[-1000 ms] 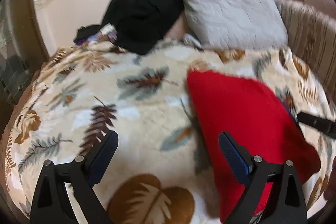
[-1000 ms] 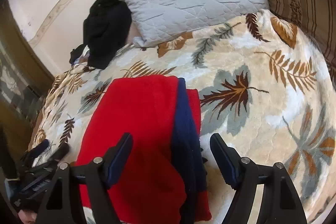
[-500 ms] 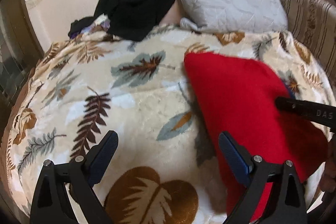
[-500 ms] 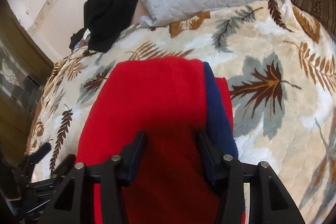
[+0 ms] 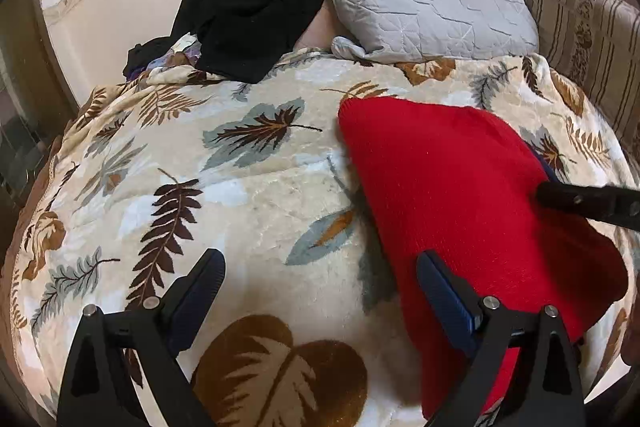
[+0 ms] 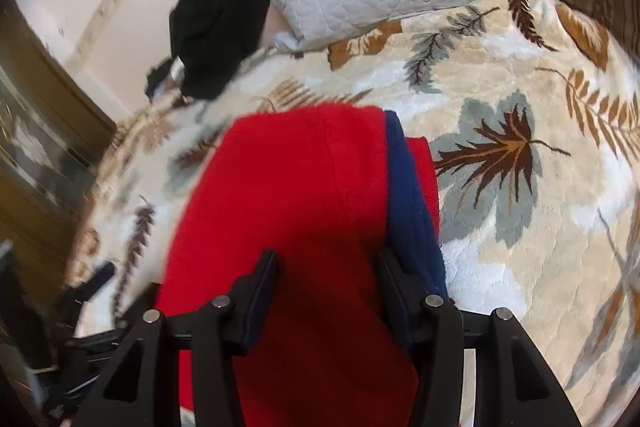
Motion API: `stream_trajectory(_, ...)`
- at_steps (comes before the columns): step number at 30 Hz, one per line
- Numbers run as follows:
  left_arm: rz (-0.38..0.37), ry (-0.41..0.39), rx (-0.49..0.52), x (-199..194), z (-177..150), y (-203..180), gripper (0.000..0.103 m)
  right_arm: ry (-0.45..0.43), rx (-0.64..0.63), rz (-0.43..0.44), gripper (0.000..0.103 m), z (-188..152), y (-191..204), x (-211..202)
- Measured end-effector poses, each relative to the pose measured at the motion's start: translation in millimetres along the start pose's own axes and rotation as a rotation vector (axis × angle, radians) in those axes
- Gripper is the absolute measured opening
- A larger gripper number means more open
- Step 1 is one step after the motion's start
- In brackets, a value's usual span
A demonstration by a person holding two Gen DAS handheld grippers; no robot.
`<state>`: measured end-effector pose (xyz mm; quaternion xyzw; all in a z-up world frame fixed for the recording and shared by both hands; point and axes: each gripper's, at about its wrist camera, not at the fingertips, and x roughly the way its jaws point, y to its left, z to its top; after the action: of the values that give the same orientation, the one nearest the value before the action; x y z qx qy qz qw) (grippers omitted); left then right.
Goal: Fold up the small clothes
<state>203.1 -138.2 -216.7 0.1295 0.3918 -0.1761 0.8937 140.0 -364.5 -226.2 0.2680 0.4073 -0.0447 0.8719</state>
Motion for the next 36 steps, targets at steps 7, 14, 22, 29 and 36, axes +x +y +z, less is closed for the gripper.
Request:
stream_trajectory(7,-0.007,-0.01,0.0,-2,3,0,0.096,-0.061,0.029,0.049,0.054,6,-2,-15)
stream_trajectory(14,0.003,-0.029,0.01,-7,4,0,0.096,-0.049,0.017,0.051,0.054,6,6,-9)
stream_trajectory(22,0.002,-0.029,-0.005,-6,6,3,0.096,-0.036,0.018,0.051,0.054,4,5,-6)
stream_trajectory(29,0.0,-0.026,0.0,-4,6,-1,0.096,0.028,0.03,0.022,0.054,0,-3,7)
stream_trajectory(36,0.002,-0.022,0.004,-1,6,-5,0.096,0.05,0.041,0.027,0.054,-1,-9,9)
